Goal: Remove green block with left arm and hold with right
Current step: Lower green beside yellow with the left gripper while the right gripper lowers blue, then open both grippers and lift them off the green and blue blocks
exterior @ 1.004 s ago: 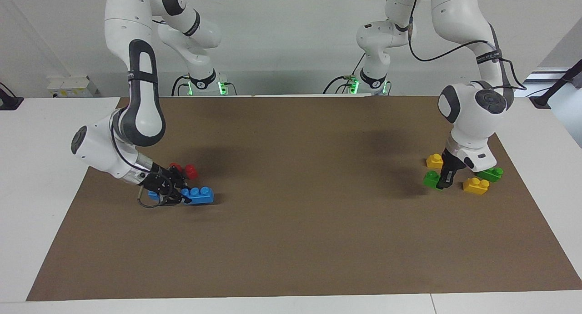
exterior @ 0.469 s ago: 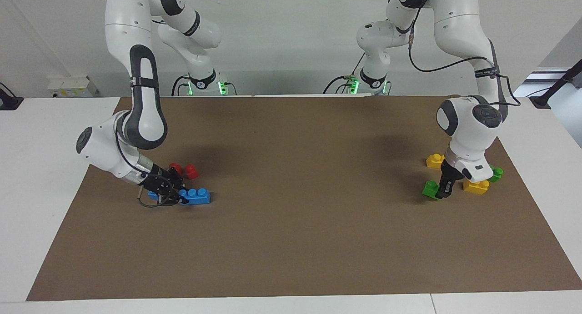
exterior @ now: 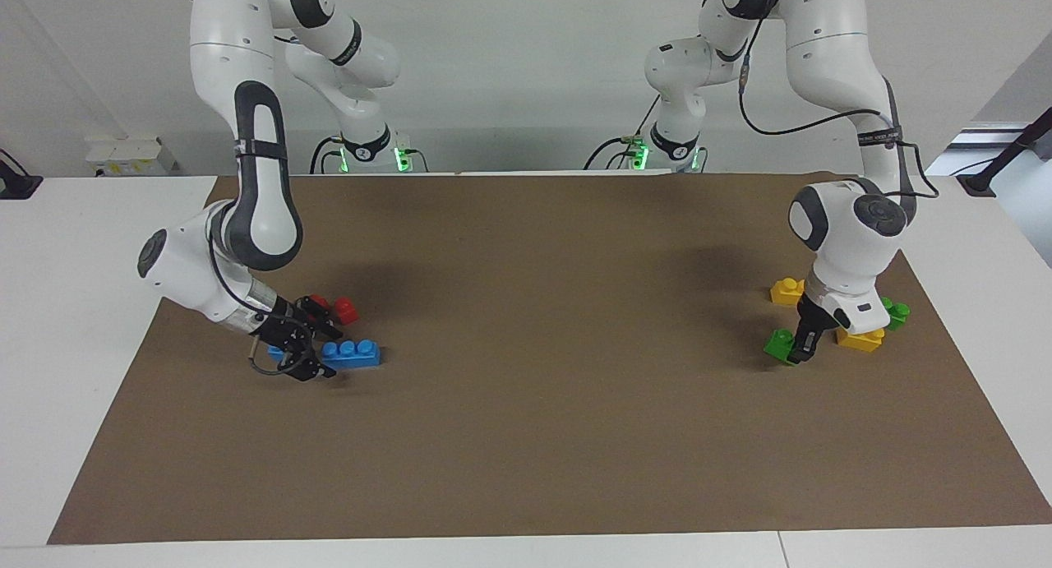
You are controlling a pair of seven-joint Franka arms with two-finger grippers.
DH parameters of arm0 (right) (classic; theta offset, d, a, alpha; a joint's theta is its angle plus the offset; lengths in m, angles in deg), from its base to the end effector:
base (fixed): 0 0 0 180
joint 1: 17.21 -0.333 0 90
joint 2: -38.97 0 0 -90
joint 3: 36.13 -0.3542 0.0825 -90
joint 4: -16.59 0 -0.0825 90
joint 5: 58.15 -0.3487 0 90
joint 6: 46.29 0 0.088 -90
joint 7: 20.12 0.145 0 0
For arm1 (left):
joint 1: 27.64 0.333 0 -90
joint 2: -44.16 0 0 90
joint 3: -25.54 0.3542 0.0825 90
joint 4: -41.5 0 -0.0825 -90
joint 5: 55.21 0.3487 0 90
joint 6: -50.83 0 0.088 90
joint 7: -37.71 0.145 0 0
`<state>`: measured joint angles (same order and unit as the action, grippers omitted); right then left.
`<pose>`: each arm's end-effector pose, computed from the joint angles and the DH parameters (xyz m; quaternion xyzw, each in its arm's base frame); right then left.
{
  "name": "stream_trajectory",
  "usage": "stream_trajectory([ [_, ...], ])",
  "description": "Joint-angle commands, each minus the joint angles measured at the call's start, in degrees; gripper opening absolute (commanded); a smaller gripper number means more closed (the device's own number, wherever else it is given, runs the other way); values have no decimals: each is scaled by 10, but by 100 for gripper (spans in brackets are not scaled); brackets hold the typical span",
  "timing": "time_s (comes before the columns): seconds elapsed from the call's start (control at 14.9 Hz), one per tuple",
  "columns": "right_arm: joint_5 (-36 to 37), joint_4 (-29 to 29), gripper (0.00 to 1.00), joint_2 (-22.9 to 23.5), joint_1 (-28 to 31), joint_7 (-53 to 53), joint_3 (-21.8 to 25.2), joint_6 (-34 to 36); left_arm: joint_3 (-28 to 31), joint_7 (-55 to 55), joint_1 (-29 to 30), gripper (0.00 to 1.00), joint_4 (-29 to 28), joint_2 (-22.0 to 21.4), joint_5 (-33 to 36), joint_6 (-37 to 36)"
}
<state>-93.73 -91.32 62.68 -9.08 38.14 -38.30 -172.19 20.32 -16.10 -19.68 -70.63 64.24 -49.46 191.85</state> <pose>0.6153 -0.0273 0.3111 -0.7014 0.6673 0.1517 0.1991 0.6210 0.0355 0.3352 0.8928 0.4433 0.0785 0.0163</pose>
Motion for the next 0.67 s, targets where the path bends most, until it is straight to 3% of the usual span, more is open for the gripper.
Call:
stream_trajectory([
  [0.0,12,-1,88,-12,13,-7,-6,16,-4,15,9,15,-6,1,0,6],
  [0.07,12,3,88,-16,13,-5,-6,22,-4,15,8,76,-5,0,1,3],
  [0.13,12,8,88,-20,13,-2,-5,31,-4,16,8,100,-4,-2,1,-5],
  [0.33,30,16,88,-40,10,0,2,57,-4,16,9,100,-1,-14,1,-14],
  [0.6,115,33,100,-90,6,-7,1,118,-5,16,8,100,1,-42,1,-28],
])
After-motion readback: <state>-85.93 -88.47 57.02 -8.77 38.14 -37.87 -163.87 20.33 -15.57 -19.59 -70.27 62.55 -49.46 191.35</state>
